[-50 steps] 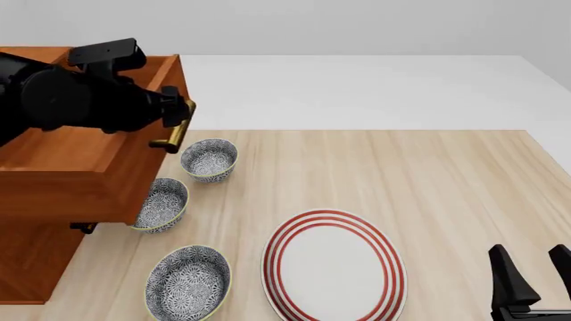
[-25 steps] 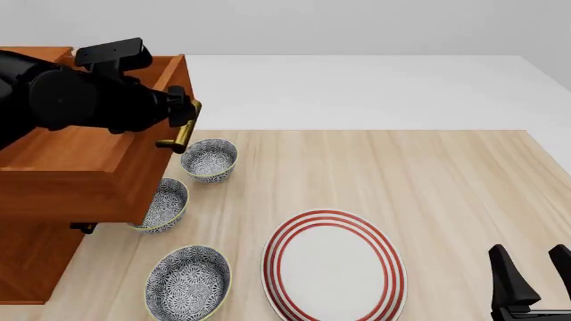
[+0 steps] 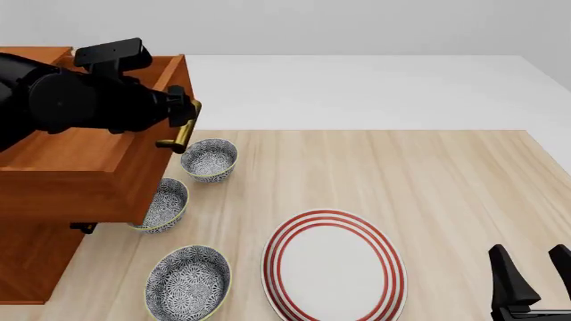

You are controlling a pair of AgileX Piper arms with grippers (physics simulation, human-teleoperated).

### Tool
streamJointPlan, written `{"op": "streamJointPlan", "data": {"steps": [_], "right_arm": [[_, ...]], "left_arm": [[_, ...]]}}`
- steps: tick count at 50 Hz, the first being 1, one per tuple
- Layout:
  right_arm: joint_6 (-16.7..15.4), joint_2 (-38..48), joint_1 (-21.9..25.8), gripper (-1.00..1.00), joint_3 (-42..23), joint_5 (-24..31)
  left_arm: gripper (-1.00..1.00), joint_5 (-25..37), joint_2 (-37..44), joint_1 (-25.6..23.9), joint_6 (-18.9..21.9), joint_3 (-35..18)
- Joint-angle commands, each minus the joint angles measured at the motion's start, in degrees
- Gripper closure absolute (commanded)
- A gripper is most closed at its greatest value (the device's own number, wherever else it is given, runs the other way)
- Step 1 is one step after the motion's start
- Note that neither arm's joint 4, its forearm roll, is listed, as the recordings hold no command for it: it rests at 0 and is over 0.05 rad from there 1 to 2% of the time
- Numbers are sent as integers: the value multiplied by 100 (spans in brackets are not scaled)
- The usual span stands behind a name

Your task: Open the top drawer of the cabinet.

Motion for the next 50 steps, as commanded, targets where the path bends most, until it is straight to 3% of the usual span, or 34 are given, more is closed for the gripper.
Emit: {"op": "streamJointPlan", "data": {"steps": [1,36,50], "right_arm": [[0,0,0,-100,0,0],[0,0,0,-100,0,0],[0,0,0,-100,0,0]], "left_arm": [[-100,111,306,-445,16,674],[-100,410,105,-447,105,171],[-100,629,60,-386,260,-258]]}}
